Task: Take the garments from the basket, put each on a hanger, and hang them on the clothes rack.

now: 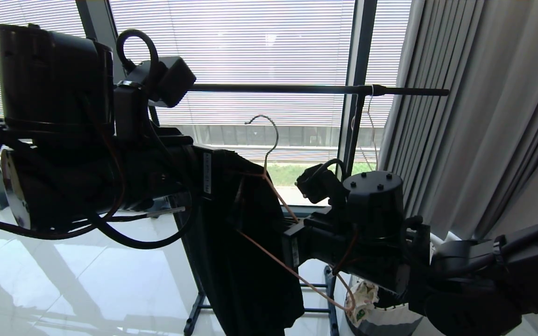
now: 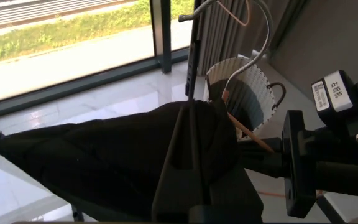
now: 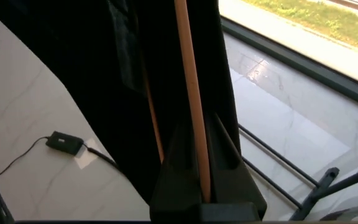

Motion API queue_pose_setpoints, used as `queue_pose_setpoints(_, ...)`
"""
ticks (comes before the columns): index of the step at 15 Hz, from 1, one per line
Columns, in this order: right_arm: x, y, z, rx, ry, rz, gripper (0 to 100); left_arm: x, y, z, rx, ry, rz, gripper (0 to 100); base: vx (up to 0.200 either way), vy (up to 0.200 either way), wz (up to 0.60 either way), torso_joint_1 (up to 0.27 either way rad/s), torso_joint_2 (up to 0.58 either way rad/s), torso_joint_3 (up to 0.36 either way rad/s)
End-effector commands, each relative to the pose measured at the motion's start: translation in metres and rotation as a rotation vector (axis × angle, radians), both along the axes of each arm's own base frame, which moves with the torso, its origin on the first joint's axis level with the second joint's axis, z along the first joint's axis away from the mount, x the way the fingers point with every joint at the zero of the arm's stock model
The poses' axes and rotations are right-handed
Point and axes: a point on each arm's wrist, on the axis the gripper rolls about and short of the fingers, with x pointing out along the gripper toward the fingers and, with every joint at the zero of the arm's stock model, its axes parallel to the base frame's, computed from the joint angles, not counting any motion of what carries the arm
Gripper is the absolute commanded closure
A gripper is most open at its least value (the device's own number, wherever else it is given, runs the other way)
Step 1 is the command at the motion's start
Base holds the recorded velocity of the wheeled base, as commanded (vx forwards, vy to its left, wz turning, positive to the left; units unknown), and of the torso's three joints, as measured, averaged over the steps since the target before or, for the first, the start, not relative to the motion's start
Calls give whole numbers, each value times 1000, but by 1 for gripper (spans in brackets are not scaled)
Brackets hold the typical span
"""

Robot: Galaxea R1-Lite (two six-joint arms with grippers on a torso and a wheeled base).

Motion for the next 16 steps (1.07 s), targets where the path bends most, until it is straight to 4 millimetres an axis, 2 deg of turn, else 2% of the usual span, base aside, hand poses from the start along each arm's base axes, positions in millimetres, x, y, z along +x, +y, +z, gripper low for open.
queue_pose_setpoints(1,6,2,2,16,-16,-26,100,-3,3,-1,2,1,0,100,0,0,0,0,0,0)
queue_pose_setpoints(4,6,2,7,46,-44,-32,100,-4,3,-3,6,4,-2,100,0,0,0,0,0,0)
queue_pose_setpoints(5,7,2,9,61,-63,-43,100,-4,3,-2,4,2,0,0,0,0,0,0,0,0)
queue_pose_setpoints(7,9,1,12,74,-105,-68,100,-5,10,2,-5,-11,21,0,0,0,0,0,0,0)
queue_pose_setpoints(12,21,-15,13,43,-227,-99,100,-13,43,14,-32,-58,116,0,0,0,0,0,0,0)
queue_pose_setpoints(14,17,-22,16,51,-269,-78,100,-26,59,1,13,-53,137,0,0,0,0,0,0,0)
queue_pose_setpoints(16,5,-45,14,21,-282,29,100,-35,77,-18,102,-60,78,0,0,0,0,0,0,0)
